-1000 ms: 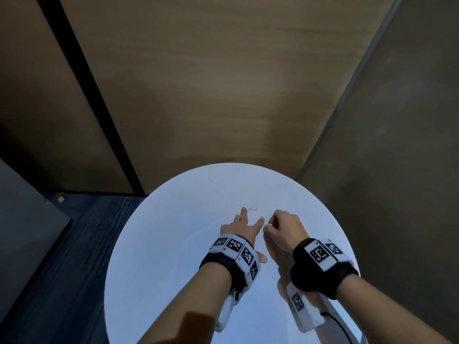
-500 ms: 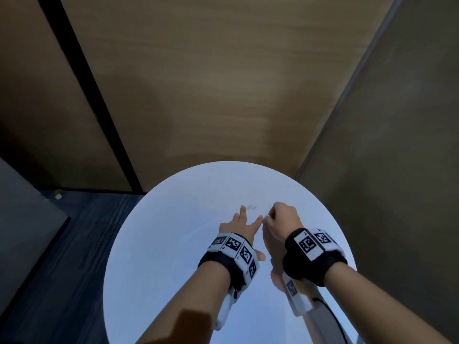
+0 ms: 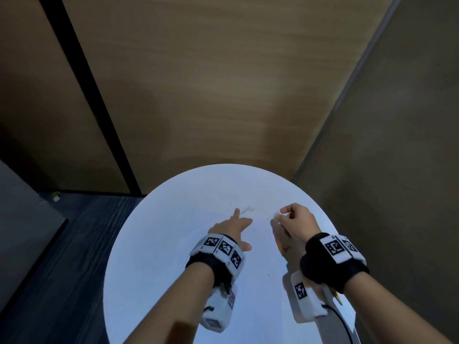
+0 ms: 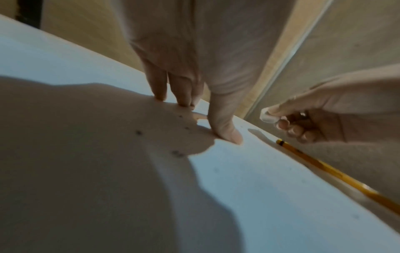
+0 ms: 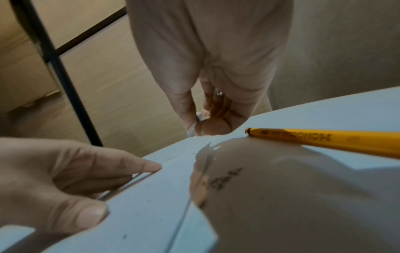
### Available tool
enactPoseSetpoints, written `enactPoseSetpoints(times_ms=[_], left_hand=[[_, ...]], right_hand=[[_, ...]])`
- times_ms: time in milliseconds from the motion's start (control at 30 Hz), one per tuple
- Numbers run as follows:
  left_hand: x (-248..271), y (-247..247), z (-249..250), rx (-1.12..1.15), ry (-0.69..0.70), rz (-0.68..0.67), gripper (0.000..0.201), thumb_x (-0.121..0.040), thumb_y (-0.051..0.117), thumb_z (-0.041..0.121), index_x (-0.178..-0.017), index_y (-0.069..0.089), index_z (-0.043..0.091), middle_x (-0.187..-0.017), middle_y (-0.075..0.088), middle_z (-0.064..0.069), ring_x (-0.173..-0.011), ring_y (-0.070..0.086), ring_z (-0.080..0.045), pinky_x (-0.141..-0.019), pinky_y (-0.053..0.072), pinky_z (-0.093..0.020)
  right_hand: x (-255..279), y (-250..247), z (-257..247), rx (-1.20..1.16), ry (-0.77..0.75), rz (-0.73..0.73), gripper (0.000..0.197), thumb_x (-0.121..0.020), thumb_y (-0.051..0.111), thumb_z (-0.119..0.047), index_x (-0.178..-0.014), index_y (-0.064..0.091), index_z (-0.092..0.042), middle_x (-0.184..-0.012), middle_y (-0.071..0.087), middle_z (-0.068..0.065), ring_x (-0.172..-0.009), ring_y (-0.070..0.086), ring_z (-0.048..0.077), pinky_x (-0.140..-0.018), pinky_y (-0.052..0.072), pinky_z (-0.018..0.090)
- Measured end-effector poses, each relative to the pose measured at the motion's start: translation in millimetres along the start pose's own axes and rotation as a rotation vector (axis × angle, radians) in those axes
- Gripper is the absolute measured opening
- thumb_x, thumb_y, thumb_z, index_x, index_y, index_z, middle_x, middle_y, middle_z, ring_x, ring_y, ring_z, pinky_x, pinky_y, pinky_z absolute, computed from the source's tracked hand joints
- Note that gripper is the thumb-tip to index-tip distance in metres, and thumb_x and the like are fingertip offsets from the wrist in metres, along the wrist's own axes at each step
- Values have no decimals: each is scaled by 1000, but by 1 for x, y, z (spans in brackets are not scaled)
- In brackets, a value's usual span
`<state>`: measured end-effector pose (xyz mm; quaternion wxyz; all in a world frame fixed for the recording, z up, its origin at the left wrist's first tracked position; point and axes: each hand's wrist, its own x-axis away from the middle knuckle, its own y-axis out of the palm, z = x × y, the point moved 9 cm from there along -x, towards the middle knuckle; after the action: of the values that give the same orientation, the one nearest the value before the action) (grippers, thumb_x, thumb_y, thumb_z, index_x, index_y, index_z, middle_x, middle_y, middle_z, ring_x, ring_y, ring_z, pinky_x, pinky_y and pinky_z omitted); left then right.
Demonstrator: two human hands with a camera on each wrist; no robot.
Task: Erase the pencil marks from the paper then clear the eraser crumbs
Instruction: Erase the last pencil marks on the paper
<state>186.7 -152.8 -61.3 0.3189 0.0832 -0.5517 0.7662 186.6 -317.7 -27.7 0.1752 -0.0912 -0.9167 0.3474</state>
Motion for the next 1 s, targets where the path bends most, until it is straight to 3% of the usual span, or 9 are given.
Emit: enactPoseSetpoints(times_ms=[133,233,333,467,533,700,800,867,1000], left_hand=[[2,7,2,-106,-2,-56,82,-89,61,42,-151,8,33,-159,-11,-2,-142,23,-30,-112,29,-42],[-2,9,3,-198,-18,-108,90,-85,62,51,-151,2,36,-159,-14,-4,-138,29,-36,-104,38,-45],[-2,7,4,-225,-22,-105,91,-84,63,51,-151,3,34,-159,-13,-4,-134,35,-34,-98,42,-44],[-4,7,4,-278,-43,-101,86,-88,61,46,-150,3,35,-159,-11,-5,-132,38,-34,-93,43,-41],[-3,7,6,-283,-34,-100,88,-87,61,50,-150,2,34,-159,-11,-6,-135,34,-34,-95,42,-42],[2,5,9,-284,-13,-90,90,-86,59,54,-151,2,32,-159,-11,-6,-136,33,-32,-95,43,-43],[0,5,8,-294,-19,-82,89,-86,60,53,-150,3,32,-159,-9,-7,-133,36,-34,-92,44,-42],[-1,5,8,-300,-17,-74,89,-86,59,53,-150,2,32,-159,-9,-7,-134,36,-34,-93,43,-42],[0,5,10,-291,-5,-72,90,-86,59,54,-151,1,31,-159,-10,-8,-136,33,-34,-96,42,-43]], right_hand=[[9,17,-17,112,-110,-65,7,-88,57,-17,-83,58,-12,-79,60,-1,-72,53,12,-56,38,17],[11,44,-31,246,-178,-152,9,-89,58,-21,-86,57,-12,-89,61,3,-81,54,16,-61,39,20],[13,54,-35,354,-191,-149,13,-92,53,-20,-90,58,-9,-98,64,11,-90,57,25,-70,39,26],[30,64,-35,469,-248,-279,10,-91,52,-17,-83,51,-11,-98,63,11,-87,55,23,-65,36,23],[31,62,-36,484,-241,-335,10,-89,56,-18,-86,58,-9,-92,60,9,-82,50,17,-58,35,20],[12,44,-37,372,-186,-94,18,-90,53,-17,-93,63,-3,-98,66,13,-90,59,26,-72,44,27],[29,57,-32,445,-228,-203,15,-91,51,-17,-78,55,-11,-93,64,11,-81,54,21,-67,40,26],[36,60,-33,503,-252,-307,14,-90,53,-17,-78,57,-11,-95,64,9,-81,51,17,-63,38,22],[11,32,-47,388,-200,-138,18,-87,53,-16,-92,65,-5,-96,66,11,-87,59,24,-69,46,27]])
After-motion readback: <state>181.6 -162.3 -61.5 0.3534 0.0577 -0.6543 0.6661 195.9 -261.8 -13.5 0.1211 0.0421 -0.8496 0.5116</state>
